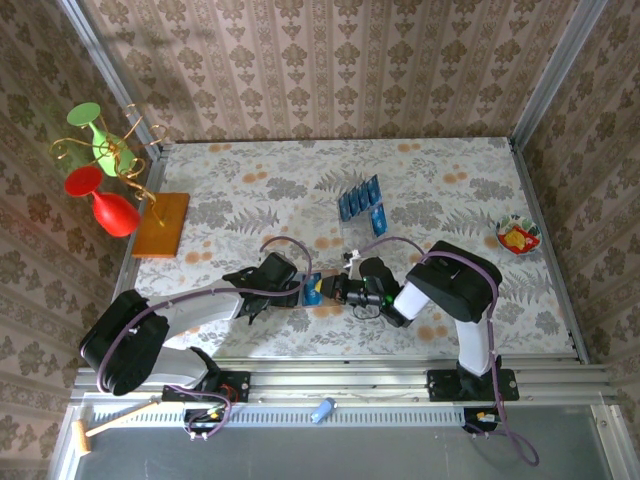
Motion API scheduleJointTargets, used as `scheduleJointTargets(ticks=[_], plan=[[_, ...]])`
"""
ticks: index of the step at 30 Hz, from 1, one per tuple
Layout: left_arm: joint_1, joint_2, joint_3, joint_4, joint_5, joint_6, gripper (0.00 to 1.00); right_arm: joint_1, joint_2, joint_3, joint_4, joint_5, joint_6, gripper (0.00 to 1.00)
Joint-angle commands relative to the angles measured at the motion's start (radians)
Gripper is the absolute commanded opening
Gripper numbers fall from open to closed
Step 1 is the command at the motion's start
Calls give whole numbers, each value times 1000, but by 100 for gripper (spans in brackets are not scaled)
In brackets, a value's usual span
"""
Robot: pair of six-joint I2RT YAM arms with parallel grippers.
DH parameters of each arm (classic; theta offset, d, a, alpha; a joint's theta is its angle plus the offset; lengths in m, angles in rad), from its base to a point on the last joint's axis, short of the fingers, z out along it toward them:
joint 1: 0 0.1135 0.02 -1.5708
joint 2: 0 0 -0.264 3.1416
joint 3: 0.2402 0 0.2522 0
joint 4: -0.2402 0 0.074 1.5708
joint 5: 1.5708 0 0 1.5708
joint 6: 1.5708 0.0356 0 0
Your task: Put the credit cards into the card holder
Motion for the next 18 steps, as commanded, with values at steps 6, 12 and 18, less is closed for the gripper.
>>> scheduleJointTargets(ticks=[6, 12, 18], plan=[[2, -11, -23, -38, -1, -15, 100, 7, 38, 24, -112, -11, -11, 1], [2, -12, -25, -37, -1, -17, 100, 6, 12, 31, -160, -6, -30, 15], [2, -14, -26, -38, -2, -15, 100, 6, -29, 39, -244, 7, -66, 34]])
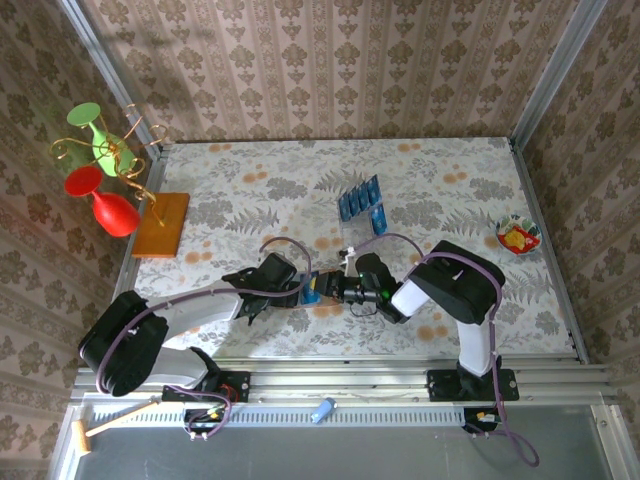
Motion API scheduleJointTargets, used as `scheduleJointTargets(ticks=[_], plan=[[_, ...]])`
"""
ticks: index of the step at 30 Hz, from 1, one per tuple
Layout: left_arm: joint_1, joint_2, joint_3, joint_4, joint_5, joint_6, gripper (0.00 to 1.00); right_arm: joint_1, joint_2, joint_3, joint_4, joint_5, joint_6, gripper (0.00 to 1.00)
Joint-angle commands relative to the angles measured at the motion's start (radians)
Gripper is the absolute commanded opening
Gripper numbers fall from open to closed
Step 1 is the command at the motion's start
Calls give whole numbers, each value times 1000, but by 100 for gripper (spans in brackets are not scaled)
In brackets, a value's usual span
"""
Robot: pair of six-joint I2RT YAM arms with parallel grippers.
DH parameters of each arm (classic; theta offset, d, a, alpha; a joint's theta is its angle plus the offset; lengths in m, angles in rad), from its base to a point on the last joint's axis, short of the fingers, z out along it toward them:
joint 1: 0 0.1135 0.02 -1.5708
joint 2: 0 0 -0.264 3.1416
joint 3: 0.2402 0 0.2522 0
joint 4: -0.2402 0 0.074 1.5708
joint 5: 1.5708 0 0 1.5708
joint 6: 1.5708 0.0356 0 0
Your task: Put the credit cards into the card holder
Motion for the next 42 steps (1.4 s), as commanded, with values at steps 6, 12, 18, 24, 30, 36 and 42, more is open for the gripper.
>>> scheduleJointTargets(ticks=[6, 12, 18, 24, 30, 36, 42], plan=[[2, -7, -22, -36, -4, -16, 100, -1, -34, 8, -240, 48, -76, 55], [4, -10, -24, -35, -6, -15, 100, 1, -92, 24, -349, 75, -118, 64], [8, -21, -30, -33, -7, -17, 100, 0, -142, 53, -448, 100, -152, 70], [14, -47, -33, -34, 0, -21, 100, 0, -181, 85, -530, 122, -181, 71], [55, -96, -23, -65, 20, -55, 100, 0, -225, 131, -668, 146, -227, 72], [97, -95, 0, -137, 13, -102, 100, 2, -254, 179, -797, 179, -274, 72], [102, -66, -5, -140, 26, -114, 100, 7, -258, 212, -884, 205, -300, 72]])
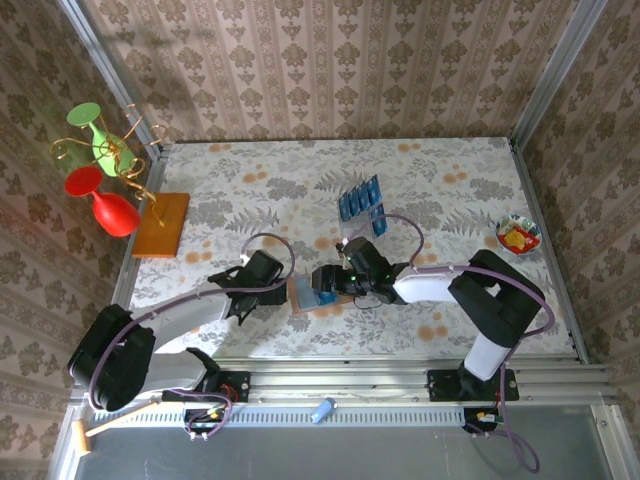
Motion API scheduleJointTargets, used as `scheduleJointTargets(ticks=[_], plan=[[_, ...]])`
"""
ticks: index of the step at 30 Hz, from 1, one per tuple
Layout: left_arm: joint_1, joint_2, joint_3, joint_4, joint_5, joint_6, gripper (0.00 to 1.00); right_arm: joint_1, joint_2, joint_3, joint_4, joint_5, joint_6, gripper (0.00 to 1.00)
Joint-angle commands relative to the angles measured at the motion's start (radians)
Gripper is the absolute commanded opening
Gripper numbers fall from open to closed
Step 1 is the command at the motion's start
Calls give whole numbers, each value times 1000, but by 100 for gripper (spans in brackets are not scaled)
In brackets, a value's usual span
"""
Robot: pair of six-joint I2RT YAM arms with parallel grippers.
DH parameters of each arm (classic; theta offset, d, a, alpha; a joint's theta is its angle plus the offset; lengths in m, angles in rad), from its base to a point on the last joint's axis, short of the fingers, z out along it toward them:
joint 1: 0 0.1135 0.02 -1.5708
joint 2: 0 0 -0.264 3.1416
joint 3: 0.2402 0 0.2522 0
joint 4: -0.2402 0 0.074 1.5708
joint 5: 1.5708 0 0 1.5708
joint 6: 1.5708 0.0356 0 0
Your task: Put the credit cards into the card holder
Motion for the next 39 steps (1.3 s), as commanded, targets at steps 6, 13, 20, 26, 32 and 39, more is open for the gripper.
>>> scheduleJointTargets(ticks=[6, 13, 20, 26, 32, 39], plan=[[8, 49, 4, -3, 33, -27, 100, 10, -3, 33, -102, 39, -30, 72], [5, 92, 7, 33, 57, -16, 100, 39, 13, 61, -131, 47, -27, 72], [-4, 119, 10, 59, 65, -12, 100, 75, 26, 91, -161, 58, -33, 72], [-5, 124, 9, 65, 66, -12, 100, 81, 8, 127, -253, 96, -86, 73], [-5, 123, 10, 69, 67, -9, 100, 78, -43, 195, -390, 142, -162, 74], [-5, 113, 10, 56, 66, -13, 100, 63, -56, 246, -524, 232, -197, 55]])
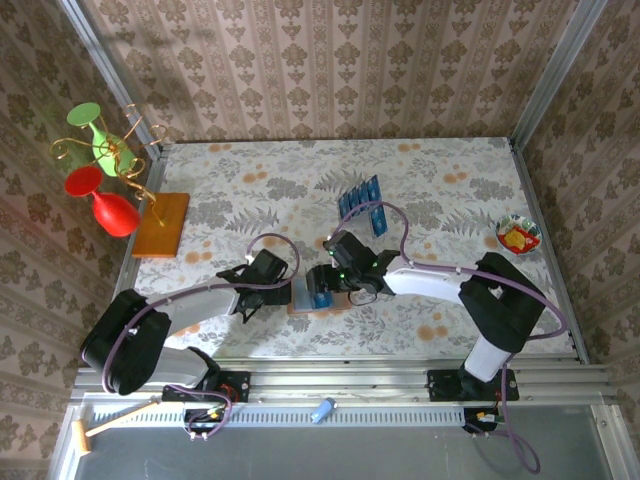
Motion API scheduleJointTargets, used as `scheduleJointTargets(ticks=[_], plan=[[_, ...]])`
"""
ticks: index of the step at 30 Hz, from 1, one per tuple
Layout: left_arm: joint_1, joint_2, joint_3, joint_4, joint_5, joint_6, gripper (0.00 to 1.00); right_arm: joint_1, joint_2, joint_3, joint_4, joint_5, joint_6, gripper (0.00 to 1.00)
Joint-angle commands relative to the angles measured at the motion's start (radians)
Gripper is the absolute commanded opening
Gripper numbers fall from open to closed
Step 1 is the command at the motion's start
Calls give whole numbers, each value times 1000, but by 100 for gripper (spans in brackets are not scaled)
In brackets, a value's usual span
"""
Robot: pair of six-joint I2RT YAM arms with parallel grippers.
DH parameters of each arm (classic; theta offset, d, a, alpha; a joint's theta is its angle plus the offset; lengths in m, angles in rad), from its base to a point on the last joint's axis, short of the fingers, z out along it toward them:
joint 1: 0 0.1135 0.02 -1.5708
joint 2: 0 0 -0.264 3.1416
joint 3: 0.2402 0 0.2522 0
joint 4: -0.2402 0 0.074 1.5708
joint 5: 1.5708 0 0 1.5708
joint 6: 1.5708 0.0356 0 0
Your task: Put the credit cards into the card holder
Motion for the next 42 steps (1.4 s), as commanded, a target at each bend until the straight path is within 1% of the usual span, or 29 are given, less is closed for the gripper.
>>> scheduleJointTargets(ticks=[1, 3, 5, 7, 8, 10, 18, 29, 42], plan=[[-5, 14, -1, -18, 20, -3, 100, -9, -16, 34, -134, 88, -43, 46], [-8, 8, -6, -18, 22, -3, 100, -9, -3, 47, -167, 103, -56, 36], [-7, 7, -8, -18, 21, 0, 100, -9, 18, 55, -186, 104, -67, 21], [-7, 7, -8, -17, 22, 0, 100, -7, 34, 56, -192, 104, -71, 11], [-8, 7, -7, -18, 21, 0, 100, -8, 43, 53, -194, 105, -71, 8], [-8, 7, -8, -18, 21, 1, 100, -7, 55, 49, -194, 108, -72, 5], [-8, 13, -2, -16, 24, 13, 100, -1, 98, 41, -165, 86, -56, 2], [-11, 23, -5, -3, 32, 11, 100, 18, 131, 47, -136, 60, -39, 1], [-19, 27, -8, 7, 33, 5, 100, 45, 152, 80, -141, 51, -36, 0]])
